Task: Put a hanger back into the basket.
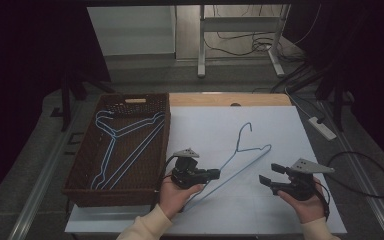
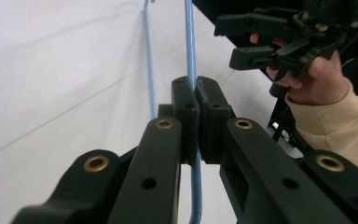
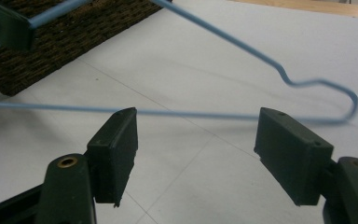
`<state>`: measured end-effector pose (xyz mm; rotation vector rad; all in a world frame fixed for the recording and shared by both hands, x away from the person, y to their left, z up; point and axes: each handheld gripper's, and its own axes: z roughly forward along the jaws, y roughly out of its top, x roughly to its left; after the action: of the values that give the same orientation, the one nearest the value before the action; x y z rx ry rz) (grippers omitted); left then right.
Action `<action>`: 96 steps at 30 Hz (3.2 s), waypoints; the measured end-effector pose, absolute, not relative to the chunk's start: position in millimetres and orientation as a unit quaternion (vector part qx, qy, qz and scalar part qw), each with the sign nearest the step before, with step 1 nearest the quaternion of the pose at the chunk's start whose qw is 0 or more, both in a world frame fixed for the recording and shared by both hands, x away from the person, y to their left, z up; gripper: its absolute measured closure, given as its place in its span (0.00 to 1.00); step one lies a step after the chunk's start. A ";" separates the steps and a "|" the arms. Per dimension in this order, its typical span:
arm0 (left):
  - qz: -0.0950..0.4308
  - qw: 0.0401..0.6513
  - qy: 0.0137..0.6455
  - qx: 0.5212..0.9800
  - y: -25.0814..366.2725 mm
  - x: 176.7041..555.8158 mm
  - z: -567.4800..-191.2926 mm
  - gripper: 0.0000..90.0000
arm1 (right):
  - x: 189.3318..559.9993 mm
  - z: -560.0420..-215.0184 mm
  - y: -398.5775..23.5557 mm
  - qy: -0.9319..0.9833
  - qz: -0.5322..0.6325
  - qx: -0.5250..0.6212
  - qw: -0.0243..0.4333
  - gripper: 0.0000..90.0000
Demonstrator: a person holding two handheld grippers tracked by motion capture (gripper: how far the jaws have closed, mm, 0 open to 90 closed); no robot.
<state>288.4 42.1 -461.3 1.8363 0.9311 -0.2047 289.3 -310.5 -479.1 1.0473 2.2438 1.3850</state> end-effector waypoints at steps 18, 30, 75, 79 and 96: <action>-0.068 0.555 0.367 0.743 75.0 278.1 -413.4 0.97 | 289.3 -480.0 -314.9 0.782 0.478 0.369 0.157 0.34; -0.055 0.578 0.374 0.723 114.9 279.2 -390.1 0.97 | 290.9 -482.7 -314.7 0.784 0.472 0.370 0.157 0.34; 0.044 0.533 0.491 0.687 320.6 293.5 -414.5 0.97 | 292.8 -486.9 -310.8 0.793 0.457 0.372 0.155 0.34; 0.035 0.519 0.494 0.696 319.0 296.9 -421.2 0.97 | 292.9 -487.0 -310.8 0.793 0.456 0.373 0.155 0.35; 0.000 0.463 0.541 0.702 321.6 312.2 -450.5 0.97 | 292.9 -487.4 -310.3 0.793 0.454 0.374 0.155 0.35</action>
<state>312.2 321.6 -450.5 1.7264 1.3294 -0.0006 292.9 -310.3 -487.4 1.0725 2.2735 1.3022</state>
